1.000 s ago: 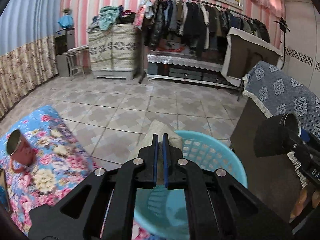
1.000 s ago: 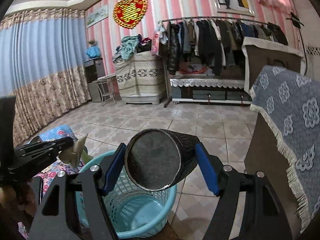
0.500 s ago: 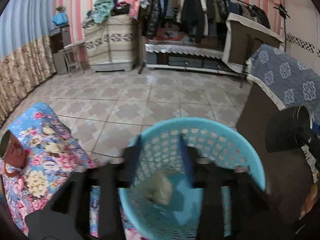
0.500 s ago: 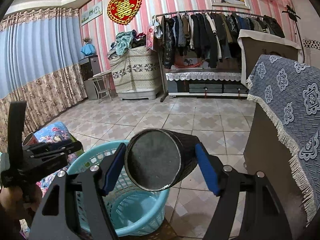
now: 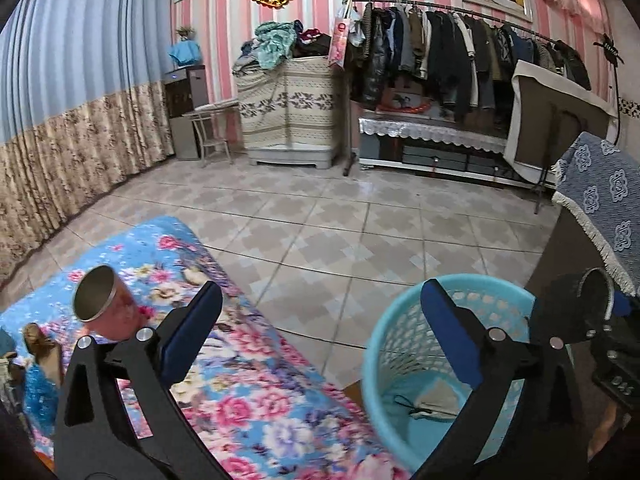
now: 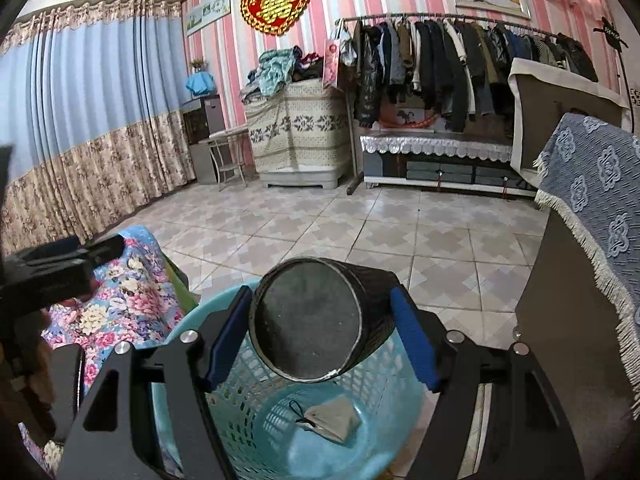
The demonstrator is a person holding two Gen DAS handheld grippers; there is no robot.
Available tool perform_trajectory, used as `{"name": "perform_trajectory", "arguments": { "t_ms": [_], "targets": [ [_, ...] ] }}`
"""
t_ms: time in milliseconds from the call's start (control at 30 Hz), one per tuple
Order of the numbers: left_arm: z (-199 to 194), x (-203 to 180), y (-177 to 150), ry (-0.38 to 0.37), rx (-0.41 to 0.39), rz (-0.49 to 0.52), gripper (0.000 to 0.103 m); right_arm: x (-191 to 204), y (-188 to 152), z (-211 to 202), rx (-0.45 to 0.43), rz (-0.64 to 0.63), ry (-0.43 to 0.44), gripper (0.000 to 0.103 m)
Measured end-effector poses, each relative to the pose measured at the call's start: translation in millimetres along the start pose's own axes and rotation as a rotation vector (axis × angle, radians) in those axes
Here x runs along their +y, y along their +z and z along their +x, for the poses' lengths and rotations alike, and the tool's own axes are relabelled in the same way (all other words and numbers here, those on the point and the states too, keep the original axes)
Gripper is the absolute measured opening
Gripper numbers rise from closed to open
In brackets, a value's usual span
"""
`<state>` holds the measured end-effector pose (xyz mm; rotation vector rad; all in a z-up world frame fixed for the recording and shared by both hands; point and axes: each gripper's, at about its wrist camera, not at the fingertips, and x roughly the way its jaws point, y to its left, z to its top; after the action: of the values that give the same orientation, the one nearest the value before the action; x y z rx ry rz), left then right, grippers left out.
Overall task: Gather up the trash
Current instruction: 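Open the left gripper dropping the cloth while the right gripper drops the cup into the basket, then move both grippers back over the items on the bed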
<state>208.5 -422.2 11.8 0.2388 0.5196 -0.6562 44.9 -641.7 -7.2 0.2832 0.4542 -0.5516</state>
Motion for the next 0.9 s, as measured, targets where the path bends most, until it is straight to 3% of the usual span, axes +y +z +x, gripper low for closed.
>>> {"name": "perform_trajectory", "arguments": {
  "t_ms": [133, 233, 367, 900],
  "targets": [
    [-11.7, 10.0, -1.3, 0.015, -0.007, -0.008, 0.097, 6.1, -5.8, 17.1, 0.044, -0.008, 0.007, 0.071],
    [-24.0, 20.4, -2.7, 0.027, -0.015, -0.014, 0.098, 9.9, -6.5, 19.8, 0.043, -0.013, 0.012, 0.088],
    [-46.2, 33.5, -3.2, 0.068, -0.037, 0.001, 0.098, 14.6, -0.8, 18.3, 0.04, -0.023, -0.007, 0.095],
    [-130.1, 100.3, -21.6, 0.156, -0.081, -0.082, 0.098, 53.9, 4.5, -15.2, 0.03, -0.056, -0.001, 0.099]
  ]
}}
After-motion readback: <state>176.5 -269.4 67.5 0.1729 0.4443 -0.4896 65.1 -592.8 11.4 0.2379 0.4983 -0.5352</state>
